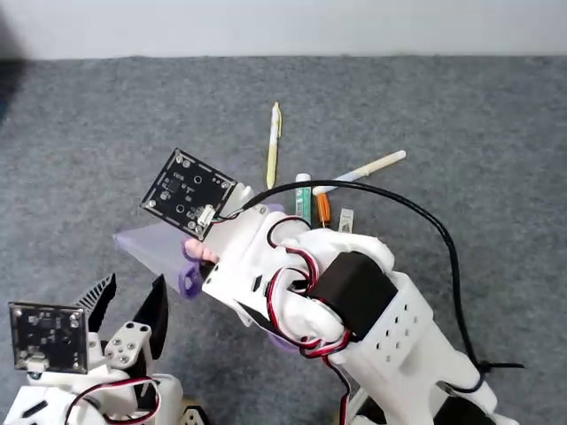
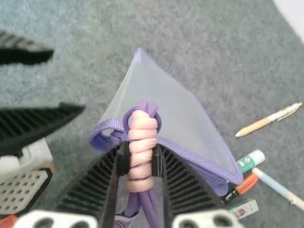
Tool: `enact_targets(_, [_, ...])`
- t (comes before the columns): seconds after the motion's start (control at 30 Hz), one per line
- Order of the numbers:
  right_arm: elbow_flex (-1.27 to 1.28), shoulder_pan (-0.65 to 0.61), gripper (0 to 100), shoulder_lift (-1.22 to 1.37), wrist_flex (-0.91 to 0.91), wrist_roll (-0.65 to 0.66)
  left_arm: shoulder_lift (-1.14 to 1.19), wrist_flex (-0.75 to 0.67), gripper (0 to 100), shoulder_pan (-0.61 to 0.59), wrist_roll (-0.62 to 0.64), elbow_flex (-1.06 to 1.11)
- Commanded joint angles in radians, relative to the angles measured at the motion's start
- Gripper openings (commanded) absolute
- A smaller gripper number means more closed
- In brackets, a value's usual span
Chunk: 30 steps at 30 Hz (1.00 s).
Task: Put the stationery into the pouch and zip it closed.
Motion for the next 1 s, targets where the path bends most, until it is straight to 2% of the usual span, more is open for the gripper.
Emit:
enact_targets(0.0, [-0.041,-0.010,0.8,-0.007,0.012,-0.009,-0.005,0.017,20,-0.017,-0.014,-0.036])
enact_targets(0.23, [-0.044,-0.010,0.8,-0.007,0.004,-0.009,0.002,0.009,20,-0.005,-0.009,-0.036])
enact_targets(0.37, [-0.044,-0.010,0.8,-0.007,0.004,-0.009,0.002,0.011,20,0.094,-0.005,-0.033])
enact_targets(0.53, [-0.044,-0.012,0.8,-0.007,0.004,-0.009,0.003,0.011,20,0.147,0.051,-0.013])
enact_targets(0.97, [-0.044,-0.056,0.8,-0.007,0.004,-0.009,0.094,-0.068,20,0.155,0.048,0.085])
